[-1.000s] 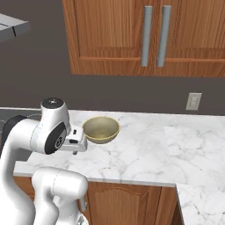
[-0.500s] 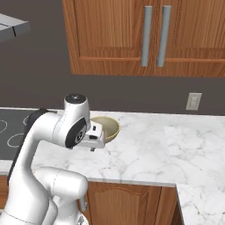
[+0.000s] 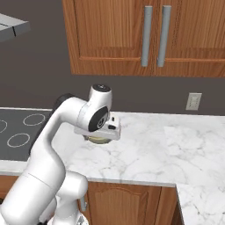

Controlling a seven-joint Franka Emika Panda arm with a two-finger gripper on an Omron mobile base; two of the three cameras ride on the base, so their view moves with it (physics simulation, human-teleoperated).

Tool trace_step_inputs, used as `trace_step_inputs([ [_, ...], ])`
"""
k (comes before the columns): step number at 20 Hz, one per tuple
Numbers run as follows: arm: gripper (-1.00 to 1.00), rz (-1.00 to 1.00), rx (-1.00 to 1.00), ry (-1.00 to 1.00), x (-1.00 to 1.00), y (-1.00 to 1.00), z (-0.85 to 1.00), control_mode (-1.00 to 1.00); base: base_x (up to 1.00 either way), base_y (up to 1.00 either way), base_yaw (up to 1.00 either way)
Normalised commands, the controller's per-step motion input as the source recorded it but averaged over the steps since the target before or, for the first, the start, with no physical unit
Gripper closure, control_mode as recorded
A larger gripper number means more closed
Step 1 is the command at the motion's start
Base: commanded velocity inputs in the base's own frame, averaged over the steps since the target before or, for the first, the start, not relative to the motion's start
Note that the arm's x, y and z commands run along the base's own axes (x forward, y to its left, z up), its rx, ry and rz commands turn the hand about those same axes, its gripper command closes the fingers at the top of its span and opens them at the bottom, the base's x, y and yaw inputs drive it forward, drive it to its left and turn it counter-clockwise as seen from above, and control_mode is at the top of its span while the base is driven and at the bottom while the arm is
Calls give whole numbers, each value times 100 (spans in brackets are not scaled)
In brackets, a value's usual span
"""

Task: Pick the cup and bowl from the counter and place them on the counter next to the sink.

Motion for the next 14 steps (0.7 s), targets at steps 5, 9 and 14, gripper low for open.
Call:
trace_step_inputs([
  [5,-100,-5,13,-2,36,-8,-2,-100,0,0,0],
  [9,-100,-12,4,0,38,-1,-7,-100,0,0,0],
  [14,-100,-15,0,0,55,0,-15,-100,0,0,0],
])
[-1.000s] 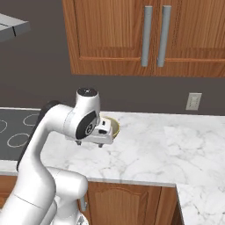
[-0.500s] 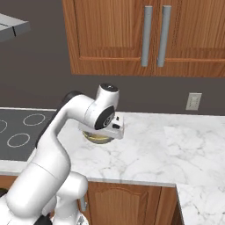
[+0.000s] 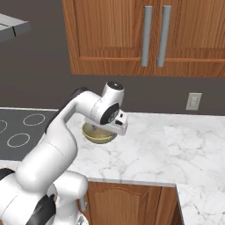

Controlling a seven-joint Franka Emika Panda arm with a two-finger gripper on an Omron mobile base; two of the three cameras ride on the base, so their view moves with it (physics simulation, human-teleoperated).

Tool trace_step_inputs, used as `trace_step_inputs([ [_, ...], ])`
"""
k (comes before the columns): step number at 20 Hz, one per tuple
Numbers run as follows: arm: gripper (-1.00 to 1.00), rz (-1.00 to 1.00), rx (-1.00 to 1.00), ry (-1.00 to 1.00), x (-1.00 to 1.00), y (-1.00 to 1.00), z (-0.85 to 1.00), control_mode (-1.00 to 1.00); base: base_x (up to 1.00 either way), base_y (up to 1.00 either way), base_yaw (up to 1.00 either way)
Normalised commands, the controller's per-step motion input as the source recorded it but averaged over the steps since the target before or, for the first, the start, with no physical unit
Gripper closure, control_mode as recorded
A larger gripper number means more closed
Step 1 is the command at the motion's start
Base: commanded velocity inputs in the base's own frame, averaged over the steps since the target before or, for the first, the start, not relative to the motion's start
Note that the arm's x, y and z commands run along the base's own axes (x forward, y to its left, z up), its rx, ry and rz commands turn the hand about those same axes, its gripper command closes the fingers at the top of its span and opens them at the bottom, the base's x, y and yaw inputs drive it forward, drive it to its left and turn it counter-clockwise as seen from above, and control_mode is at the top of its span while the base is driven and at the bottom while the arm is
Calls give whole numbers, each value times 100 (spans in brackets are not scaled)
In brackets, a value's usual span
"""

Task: Pick the cup and bowl from the counter and place them on the counter next to the sink.

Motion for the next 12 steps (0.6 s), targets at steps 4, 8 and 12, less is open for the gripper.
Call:
trace_step_inputs([
  [4,-100,-12,0,0,41,0,-28,-100,0,0,0],
  [8,-100,-8,1,-5,6,0,-36,-100,0,0,0],
  [12,-100,-4,2,-5,0,0,-21,-100,0,0,0],
])
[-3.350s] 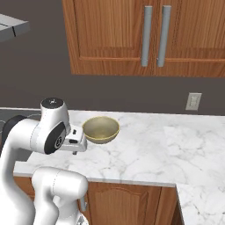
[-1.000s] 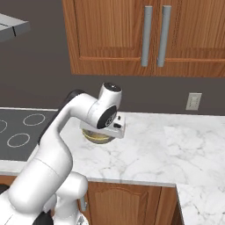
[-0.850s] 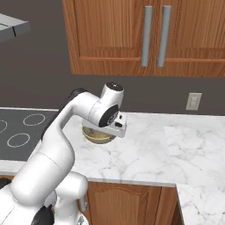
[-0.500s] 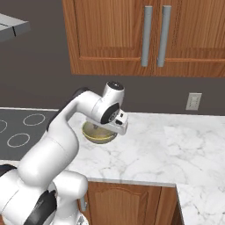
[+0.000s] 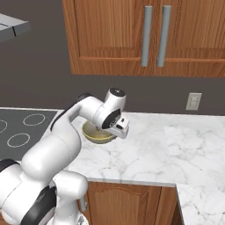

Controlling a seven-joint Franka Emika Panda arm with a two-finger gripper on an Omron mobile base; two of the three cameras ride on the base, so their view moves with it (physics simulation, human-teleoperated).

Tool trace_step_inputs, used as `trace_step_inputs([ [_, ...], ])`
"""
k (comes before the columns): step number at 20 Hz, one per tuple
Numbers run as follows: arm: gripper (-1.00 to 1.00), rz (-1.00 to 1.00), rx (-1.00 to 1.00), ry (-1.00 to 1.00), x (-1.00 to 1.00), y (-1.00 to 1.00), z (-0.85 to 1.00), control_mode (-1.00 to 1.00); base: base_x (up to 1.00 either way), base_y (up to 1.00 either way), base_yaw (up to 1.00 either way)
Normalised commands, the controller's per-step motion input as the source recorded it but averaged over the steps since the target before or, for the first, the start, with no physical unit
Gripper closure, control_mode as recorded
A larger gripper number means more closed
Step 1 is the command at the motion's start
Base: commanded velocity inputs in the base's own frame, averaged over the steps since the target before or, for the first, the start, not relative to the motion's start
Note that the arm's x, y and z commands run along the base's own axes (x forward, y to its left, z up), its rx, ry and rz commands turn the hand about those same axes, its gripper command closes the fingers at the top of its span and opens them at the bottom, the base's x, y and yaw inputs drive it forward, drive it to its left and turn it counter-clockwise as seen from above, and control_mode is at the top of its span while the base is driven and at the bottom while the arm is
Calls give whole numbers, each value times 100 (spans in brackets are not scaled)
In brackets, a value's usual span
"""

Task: Pick the cup and bowl from the counter and place them on the counter next to the sink.

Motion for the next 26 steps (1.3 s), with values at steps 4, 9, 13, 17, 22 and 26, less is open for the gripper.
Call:
trace_step_inputs([
  [4,-100,0,3,-6,3,0,-20,-100,0,0,0],
  [9,-100,0,0,-3,23,0,-4,-100,0,0,0],
  [13,-100,0,0,0,37,0,0,-100,0,0,0],
  [17,-100,0,0,0,25,0,-3,-100,0,0,0],
  [22,-100,0,0,0,13,0,-17,-100,0,0,0],
  [26,-100,0,0,0,16,0,-28,-100,0,0,0],
])
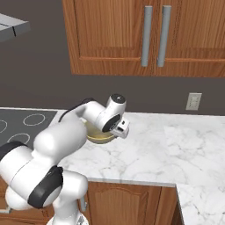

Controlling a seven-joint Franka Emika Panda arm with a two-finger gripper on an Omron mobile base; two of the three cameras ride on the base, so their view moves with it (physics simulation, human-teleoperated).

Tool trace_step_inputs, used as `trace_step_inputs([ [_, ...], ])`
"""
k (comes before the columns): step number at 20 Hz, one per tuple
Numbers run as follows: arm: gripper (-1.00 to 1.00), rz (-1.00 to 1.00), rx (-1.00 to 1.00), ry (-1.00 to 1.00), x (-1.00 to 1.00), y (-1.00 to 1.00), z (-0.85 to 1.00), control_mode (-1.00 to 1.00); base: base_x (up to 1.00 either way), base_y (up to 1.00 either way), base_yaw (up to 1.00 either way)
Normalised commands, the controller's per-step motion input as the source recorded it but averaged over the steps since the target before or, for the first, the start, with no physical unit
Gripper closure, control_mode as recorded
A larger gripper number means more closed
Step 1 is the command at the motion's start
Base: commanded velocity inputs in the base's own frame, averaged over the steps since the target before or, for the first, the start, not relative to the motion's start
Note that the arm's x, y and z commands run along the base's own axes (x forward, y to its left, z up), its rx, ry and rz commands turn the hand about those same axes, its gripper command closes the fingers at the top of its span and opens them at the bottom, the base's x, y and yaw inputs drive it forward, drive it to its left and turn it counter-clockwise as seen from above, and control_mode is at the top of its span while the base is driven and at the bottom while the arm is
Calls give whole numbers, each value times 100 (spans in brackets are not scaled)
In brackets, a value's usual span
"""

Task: Pick the cup and bowl from the counter and place them on the counter next to the sink.

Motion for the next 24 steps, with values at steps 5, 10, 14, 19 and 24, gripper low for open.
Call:
trace_step_inputs([
  [5,-100,0,0,0,28,0,-15,-100,0,0,0],
  [10,-100,0,0,1,28,0,0,-100,0,0,0],
  [14,-100,0,0,1,8,-1,-2,-100,0,0,0],
  [19,-100,0,0,0,0,-1,-14,-100,0,0,0],
  [24,-100,0,0,0,0,0,-20,-100,0,0,0],
])
